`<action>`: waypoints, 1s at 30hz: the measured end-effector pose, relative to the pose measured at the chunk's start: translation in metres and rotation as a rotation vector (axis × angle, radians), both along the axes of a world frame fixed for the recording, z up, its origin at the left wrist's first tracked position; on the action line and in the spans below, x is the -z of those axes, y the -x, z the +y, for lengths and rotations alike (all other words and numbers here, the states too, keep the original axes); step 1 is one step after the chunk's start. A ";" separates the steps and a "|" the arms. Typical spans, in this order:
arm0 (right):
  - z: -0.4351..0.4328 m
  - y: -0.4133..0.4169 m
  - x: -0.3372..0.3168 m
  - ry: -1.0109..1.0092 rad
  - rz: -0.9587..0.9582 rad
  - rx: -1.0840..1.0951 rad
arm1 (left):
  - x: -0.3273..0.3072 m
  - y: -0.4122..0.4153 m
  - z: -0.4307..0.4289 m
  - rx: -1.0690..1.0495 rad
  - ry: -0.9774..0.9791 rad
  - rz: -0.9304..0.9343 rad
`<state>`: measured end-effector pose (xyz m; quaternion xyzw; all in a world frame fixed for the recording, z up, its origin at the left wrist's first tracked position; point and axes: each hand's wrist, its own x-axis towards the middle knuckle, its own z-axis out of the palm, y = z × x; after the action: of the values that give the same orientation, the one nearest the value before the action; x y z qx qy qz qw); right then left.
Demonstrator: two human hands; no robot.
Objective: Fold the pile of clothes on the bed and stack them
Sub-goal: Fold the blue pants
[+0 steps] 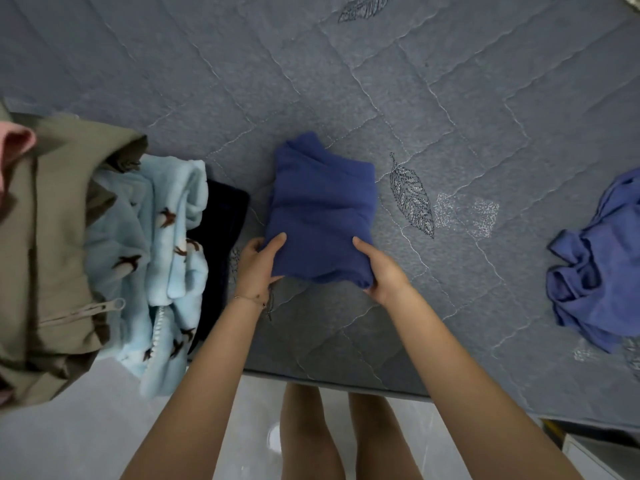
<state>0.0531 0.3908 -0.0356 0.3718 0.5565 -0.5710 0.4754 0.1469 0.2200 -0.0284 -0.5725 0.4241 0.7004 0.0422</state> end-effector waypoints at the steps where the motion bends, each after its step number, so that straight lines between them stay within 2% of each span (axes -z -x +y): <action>1: -0.004 0.011 -0.007 0.042 -0.021 0.045 | -0.003 0.008 -0.003 -0.027 -0.017 0.031; 5: -0.020 0.051 -0.023 0.088 0.007 0.224 | -0.017 0.046 -0.010 -0.100 -0.041 0.152; 12: -0.039 0.080 -0.017 0.080 0.196 0.200 | -0.012 0.085 -0.015 0.017 0.083 0.202; 14: -0.040 0.078 -0.012 -0.009 0.341 0.112 | -0.007 0.086 -0.014 0.096 0.251 0.177; 17: -0.036 0.074 0.005 -0.335 0.677 -0.166 | 0.003 0.083 -0.010 0.245 0.666 0.075; 19: -0.036 0.075 0.016 -0.473 0.728 -0.323 | 0.017 0.082 -0.013 0.336 0.804 -0.072; 21: -0.038 0.080 0.022 -0.427 0.602 -0.283 | 0.025 0.085 -0.018 0.363 0.674 -0.164; 23: -0.040 0.084 0.026 -0.362 0.485 -0.214 | 0.032 0.086 -0.021 0.315 0.530 -0.176; 26: -0.040 0.088 0.029 -0.289 0.418 -0.148 | 0.034 0.088 -0.024 0.221 0.406 -0.110; 30: -0.040 0.089 0.016 -0.165 0.356 -0.111 | 0.026 0.090 -0.024 0.084 0.110 0.044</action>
<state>-0.0355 0.3508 -0.0515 0.2715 0.6961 -0.5533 0.3682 0.0568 0.1956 -0.0542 -0.5401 0.4864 0.6861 0.0306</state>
